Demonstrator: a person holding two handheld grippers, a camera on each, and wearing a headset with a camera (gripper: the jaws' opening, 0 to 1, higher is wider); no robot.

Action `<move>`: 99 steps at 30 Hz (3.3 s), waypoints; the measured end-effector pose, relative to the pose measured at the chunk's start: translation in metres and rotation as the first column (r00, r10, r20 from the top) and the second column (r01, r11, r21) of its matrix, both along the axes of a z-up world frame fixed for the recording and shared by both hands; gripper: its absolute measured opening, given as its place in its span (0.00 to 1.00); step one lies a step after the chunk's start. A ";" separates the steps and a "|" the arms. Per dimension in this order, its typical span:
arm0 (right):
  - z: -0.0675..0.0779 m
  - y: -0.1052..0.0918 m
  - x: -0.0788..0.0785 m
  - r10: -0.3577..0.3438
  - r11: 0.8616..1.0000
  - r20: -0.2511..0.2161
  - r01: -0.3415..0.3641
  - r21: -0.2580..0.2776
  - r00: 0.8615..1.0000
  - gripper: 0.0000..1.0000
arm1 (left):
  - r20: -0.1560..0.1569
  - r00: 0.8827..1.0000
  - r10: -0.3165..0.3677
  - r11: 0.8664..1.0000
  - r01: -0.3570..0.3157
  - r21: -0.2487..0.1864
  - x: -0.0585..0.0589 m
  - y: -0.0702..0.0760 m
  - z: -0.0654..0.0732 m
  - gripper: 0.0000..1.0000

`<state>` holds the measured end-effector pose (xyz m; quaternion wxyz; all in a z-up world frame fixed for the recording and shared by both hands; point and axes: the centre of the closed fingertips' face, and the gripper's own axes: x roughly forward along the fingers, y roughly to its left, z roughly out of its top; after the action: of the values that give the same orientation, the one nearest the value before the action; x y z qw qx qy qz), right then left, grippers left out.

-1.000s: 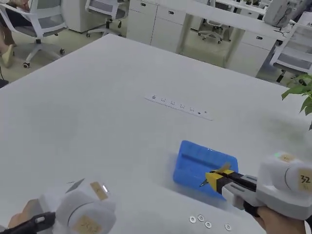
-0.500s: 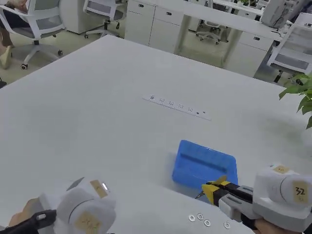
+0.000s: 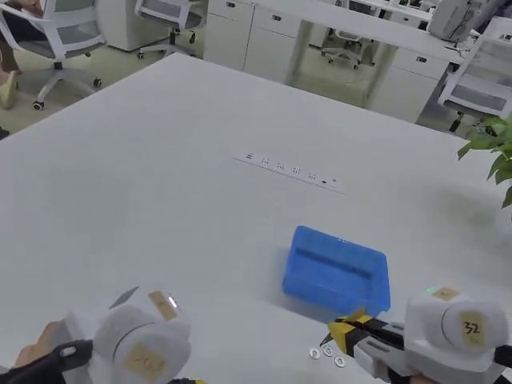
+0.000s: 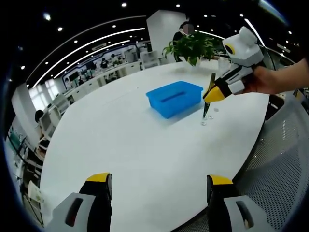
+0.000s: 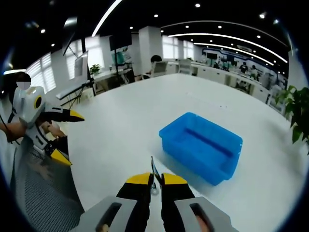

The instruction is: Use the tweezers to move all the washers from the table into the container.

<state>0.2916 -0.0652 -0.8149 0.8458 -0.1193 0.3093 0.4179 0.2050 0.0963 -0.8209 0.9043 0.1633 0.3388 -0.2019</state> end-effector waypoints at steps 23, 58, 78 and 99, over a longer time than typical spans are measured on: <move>-0.012 0.001 0.002 -0.014 1.000 -0.028 0.014 -0.007 1.000 0.03 | -0.012 1.000 -0.007 1.000 0.007 0.005 -0.001 -0.001 -0.002 0.81; 0.011 0.002 0.006 0.028 0.999 -0.005 -0.028 -0.032 1.000 0.02 | 0.007 1.000 -0.002 1.000 0.003 -0.021 0.000 -0.002 0.003 0.81; 0.039 0.011 0.024 0.084 0.995 0.054 -0.081 -0.051 0.995 0.02 | 0.007 1.000 -0.019 1.000 0.019 -0.014 0.000 -0.004 0.002 0.82; 0.061 0.019 0.060 0.072 0.997 0.105 -0.068 -0.035 0.992 0.02 | -0.005 1.000 -0.014 1.000 0.014 -0.014 -0.001 -0.003 -0.001 0.82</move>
<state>0.3520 -0.0461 -0.7542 0.8440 -0.1653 0.2659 0.4356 0.2043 0.0933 -0.8214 0.9032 0.1587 0.3385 -0.2110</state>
